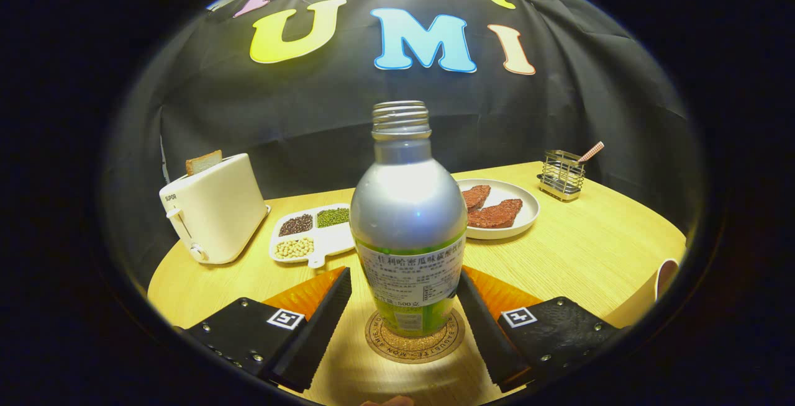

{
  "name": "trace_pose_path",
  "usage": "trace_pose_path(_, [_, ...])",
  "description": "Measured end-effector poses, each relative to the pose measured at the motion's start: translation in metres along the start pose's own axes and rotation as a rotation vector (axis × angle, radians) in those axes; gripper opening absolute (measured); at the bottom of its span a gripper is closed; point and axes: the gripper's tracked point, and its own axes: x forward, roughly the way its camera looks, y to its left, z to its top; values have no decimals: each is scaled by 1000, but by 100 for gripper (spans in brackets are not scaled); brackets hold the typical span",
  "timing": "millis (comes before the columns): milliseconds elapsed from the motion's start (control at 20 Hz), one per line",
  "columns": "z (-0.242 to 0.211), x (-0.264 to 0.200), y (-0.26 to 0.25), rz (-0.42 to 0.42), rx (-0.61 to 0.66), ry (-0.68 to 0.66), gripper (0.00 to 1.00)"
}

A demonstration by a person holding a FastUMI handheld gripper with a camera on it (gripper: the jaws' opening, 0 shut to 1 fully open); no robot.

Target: Take the bottle from table, then pour the juice into the cup, finally place the bottle on the coaster

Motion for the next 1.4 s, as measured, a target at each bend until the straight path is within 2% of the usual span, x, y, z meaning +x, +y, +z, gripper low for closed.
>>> trace_pose_path(400, [4, -12, -7, 0, 9, 1, 100])
trace_pose_path(650, [13, -34, -6, 42, 18, -4, 100])
trace_pose_path(1400, [117, -161, -6, 170, 4, -210, 99])
